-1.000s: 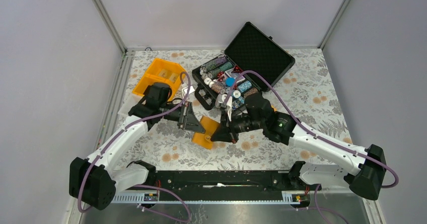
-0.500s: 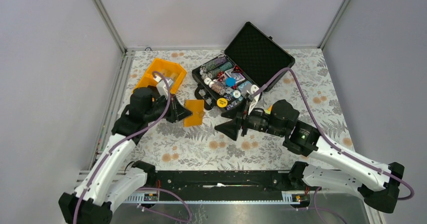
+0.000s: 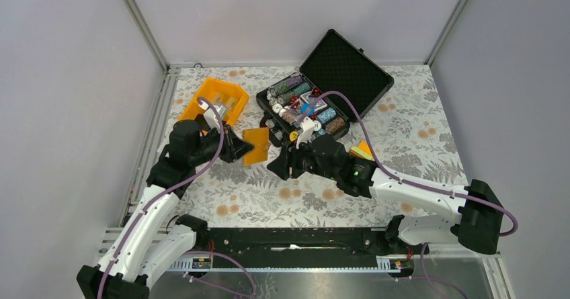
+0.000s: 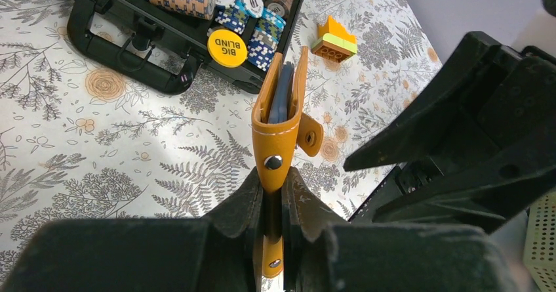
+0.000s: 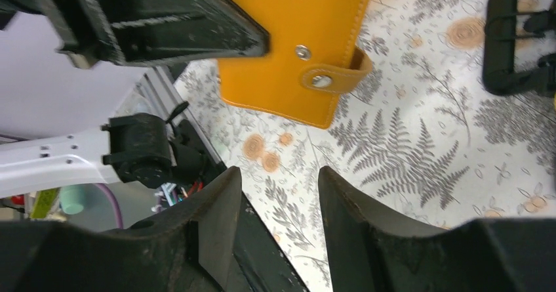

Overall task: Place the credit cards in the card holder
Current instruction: Open the card holder at the center of the board.

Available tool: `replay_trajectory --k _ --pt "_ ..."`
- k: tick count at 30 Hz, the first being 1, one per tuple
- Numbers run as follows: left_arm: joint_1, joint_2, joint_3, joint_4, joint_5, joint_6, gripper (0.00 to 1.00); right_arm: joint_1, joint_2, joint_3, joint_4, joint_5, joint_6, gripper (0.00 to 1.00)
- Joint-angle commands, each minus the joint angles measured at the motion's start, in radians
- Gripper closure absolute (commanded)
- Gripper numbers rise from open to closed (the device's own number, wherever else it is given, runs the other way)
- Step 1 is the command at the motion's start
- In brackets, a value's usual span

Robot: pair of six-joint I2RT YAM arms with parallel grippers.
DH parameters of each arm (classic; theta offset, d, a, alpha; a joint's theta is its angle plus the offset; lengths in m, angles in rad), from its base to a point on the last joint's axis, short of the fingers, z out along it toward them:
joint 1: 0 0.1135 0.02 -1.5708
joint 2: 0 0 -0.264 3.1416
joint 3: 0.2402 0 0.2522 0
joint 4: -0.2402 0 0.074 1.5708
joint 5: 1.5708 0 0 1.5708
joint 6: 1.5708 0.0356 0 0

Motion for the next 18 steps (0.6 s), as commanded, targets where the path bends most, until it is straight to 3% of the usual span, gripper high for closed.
replay_trajectory --k 1,13,18 --pt "0.0 -0.006 0.0 0.061 -0.03 0.004 1.0 0.027 -0.002 0.046 0.15 0.037 0.035 0.47" --pt "-0.001 0.014 0.003 0.061 0.02 0.004 1.0 0.033 0.131 0.159 0.21 0.04 0.088 0.5" --pt "-0.001 0.01 0.001 0.066 0.033 0.004 1.0 0.03 0.168 0.179 0.156 0.142 0.099 0.48"
